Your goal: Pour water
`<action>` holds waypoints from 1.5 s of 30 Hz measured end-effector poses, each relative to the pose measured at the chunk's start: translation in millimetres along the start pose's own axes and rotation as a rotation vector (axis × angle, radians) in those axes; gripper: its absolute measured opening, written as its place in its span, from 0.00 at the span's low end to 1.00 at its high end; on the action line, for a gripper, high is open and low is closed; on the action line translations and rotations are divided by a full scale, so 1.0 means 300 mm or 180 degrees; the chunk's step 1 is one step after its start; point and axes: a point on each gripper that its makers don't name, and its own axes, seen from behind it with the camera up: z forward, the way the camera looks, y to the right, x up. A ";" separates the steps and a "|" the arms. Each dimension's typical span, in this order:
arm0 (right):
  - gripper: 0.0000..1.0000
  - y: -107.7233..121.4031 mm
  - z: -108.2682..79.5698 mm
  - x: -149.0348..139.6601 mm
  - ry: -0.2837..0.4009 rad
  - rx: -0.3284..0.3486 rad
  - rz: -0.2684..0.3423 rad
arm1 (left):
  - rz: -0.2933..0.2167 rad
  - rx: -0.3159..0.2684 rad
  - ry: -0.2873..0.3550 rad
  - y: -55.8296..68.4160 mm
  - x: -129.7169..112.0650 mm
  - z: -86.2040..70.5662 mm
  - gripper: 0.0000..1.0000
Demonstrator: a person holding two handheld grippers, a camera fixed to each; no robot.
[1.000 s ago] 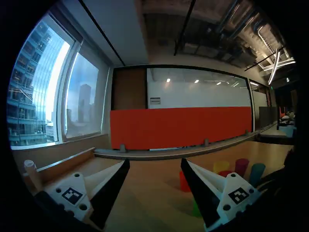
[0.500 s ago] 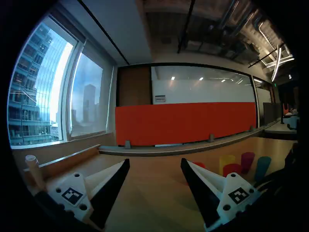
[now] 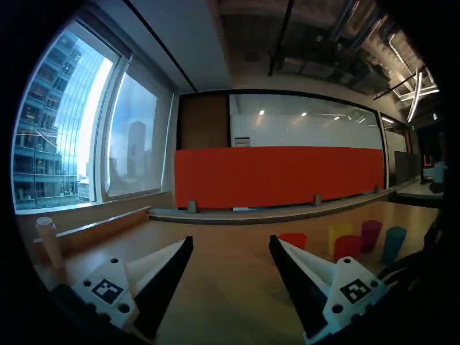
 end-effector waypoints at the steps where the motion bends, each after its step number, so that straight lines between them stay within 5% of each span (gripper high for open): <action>1: 1.00 0.000 0.000 -0.001 0.0000 -0.0001 -0.0004 | -0.0016 -0.0008 -0.0003 0.002 -0.005 0.001 0.98; 21: 1.00 0.009 0.003 0.012 0.0022 -0.0014 -0.0007 | -0.0150 -0.0076 -0.0047 0.003 -0.059 0.011 0.98; 45: 1.00 0.007 -0.001 0.013 0.0042 -0.0005 -0.0039 | -0.0061 -0.0100 -0.0160 0.018 -0.100 0.016 0.98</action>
